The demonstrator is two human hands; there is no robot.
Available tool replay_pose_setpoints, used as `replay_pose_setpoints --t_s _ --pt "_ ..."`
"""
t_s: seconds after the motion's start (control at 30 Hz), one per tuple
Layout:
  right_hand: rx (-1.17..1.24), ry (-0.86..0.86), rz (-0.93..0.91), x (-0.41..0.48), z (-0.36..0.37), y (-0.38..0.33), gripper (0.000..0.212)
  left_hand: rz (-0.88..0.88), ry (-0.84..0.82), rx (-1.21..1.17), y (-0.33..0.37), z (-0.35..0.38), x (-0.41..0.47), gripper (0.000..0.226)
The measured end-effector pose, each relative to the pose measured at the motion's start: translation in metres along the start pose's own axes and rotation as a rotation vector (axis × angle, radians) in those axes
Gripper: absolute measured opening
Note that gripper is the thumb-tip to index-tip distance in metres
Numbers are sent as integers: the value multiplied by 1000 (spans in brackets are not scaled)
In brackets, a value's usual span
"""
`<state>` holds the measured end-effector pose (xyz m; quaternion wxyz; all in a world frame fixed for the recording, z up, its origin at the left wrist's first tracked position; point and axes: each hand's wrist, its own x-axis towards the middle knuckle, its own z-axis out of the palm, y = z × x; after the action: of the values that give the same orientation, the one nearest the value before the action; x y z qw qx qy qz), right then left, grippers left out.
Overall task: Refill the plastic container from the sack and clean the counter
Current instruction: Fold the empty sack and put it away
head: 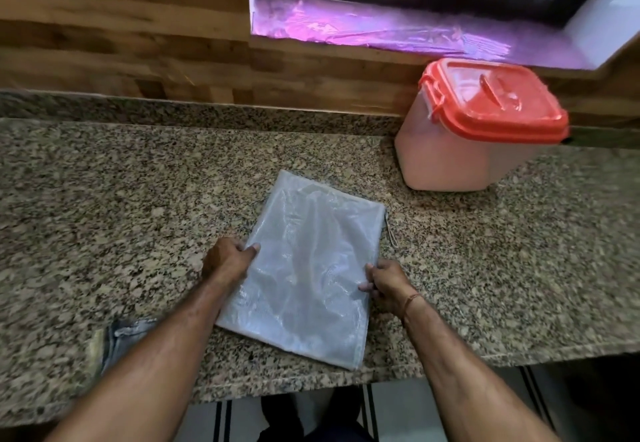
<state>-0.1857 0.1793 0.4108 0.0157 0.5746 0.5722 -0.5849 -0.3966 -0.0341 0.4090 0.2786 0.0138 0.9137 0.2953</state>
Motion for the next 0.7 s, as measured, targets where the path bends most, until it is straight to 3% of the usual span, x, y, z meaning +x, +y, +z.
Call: replay_pose_setpoints --t_s 0.3,0.53,0.7 --pt "139 -98 0 -5 -4 -6 21 -110 -51 -239 1 7 6 15" --pt "349 -71 -29 -8 -19 -18 19 -207 -130 -585 0 5 2 33" --pt "366 -34 -186 -22 -34 -56 27 -118 -106 -742 30 -9 -19 37"
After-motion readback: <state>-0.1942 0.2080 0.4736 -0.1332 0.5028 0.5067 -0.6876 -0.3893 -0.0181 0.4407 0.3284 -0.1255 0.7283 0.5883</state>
